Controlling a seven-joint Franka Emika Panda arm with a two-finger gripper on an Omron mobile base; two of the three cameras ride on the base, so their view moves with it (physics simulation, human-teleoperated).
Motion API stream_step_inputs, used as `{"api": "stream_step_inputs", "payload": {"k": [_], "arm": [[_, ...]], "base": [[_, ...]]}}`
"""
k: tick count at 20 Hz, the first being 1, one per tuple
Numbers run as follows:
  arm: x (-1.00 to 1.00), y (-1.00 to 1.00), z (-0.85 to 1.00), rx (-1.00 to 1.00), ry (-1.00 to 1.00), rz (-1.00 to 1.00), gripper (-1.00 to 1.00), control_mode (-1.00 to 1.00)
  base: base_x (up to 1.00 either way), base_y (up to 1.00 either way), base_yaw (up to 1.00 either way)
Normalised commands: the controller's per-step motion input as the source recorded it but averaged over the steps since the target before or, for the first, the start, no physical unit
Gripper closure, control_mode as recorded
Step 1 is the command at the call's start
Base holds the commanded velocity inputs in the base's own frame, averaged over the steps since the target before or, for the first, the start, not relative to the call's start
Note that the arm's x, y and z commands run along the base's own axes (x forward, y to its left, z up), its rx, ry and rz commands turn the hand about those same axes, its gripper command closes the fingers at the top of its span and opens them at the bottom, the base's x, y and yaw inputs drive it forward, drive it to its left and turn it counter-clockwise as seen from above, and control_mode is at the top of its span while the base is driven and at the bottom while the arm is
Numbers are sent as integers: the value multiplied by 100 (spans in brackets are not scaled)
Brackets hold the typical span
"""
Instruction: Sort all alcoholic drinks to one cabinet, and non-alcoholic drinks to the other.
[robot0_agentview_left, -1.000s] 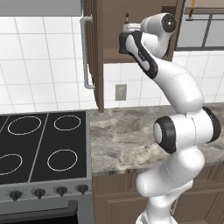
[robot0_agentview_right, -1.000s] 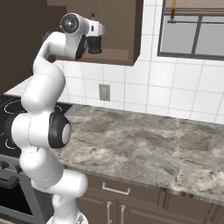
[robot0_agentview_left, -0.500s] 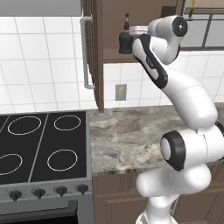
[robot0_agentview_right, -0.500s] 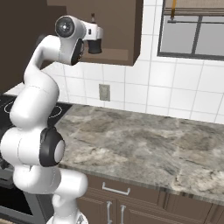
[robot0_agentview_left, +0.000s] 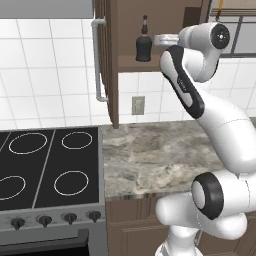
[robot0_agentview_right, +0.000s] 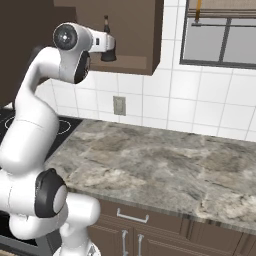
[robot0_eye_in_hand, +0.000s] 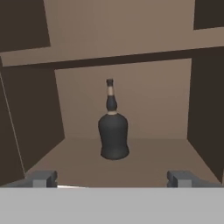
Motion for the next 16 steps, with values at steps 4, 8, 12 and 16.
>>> {"api": "stream_step_inputs", "payload": {"k": [4, 8, 12, 16], "arm": [[-53, -1, 0, 0, 4, -1, -100, -100], [-51, 0, -2, 0, 11, -5, -100, -100], [-48, 0, -6, 0, 18, -7, -100, -100], [-49, 0, -15, 0, 16, -7, -100, -100]], "base": [[0, 0, 0], [0, 0, 0], [0, 0, 0], [0, 0, 0]]}}
